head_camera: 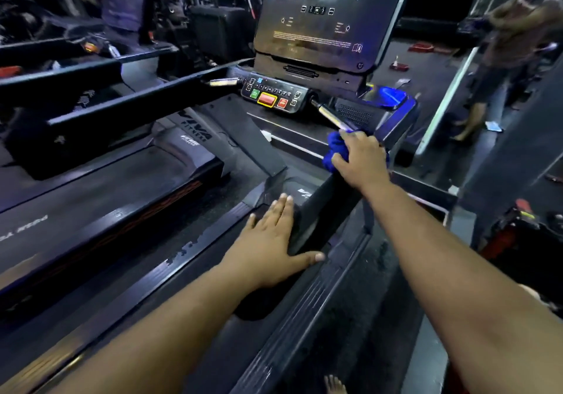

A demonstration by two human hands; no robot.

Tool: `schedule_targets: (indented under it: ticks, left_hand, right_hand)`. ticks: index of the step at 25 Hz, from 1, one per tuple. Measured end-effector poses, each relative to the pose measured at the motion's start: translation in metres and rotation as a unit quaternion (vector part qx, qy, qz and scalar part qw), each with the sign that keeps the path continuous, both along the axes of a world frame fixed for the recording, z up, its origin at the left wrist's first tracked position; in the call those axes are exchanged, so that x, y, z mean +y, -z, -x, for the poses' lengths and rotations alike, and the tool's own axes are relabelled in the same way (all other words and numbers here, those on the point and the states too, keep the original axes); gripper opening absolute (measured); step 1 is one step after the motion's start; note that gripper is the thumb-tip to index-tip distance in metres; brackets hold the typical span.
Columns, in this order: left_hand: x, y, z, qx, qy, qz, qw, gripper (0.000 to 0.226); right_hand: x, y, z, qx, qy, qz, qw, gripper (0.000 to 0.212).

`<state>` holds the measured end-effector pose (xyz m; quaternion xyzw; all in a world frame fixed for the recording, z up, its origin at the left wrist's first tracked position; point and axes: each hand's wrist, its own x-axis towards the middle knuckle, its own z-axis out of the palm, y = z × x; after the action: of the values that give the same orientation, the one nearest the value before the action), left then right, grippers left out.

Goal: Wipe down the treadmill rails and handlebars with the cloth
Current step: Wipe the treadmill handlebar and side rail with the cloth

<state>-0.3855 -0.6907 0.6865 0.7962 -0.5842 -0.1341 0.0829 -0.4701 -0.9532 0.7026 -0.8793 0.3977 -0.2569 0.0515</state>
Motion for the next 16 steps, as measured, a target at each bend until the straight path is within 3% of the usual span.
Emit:
schedule_targets:
  ticks: [2,4,6,8,10,13,16]
  left_hand:
    - [0.007,-0.002,-0.001,0.022,0.012,0.021,0.999,0.113]
    - [0.008,-0.001,-0.004,0.033,0.028,0.027,0.999,0.114]
    - [0.007,0.000,-0.005,0.039,0.048,0.026,0.998,0.116]
    - [0.006,0.003,-0.008,0.033,0.062,0.028,0.997,0.114]
    - [0.007,0.004,-0.010,0.025,0.068,0.028,0.997,0.110]
    - [0.006,0.002,-0.010,0.032,0.071,0.022,0.997,0.108]
    - [0.002,-0.001,-0.013,0.055,0.072,0.007,0.996,0.114]
  right_hand:
    - [0.055,0.005,-0.015,0.013,0.033,-0.009,0.999,0.070]
    - [0.088,0.009,-0.008,0.006,-0.022,-0.020,1.000,0.071]
    - [0.086,0.013,0.002,0.022,-0.027,-0.019,0.999,0.074]
    - [0.075,0.017,0.001,0.038,0.027,-0.051,0.998,0.075]
    - [0.070,0.020,-0.010,0.008,0.041,-0.097,0.994,0.074]
    - [0.078,0.024,-0.015,-0.026,0.046,-0.094,0.994,0.068]
    - [0.070,0.024,-0.007,0.000,0.037,-0.092,0.995,0.065]
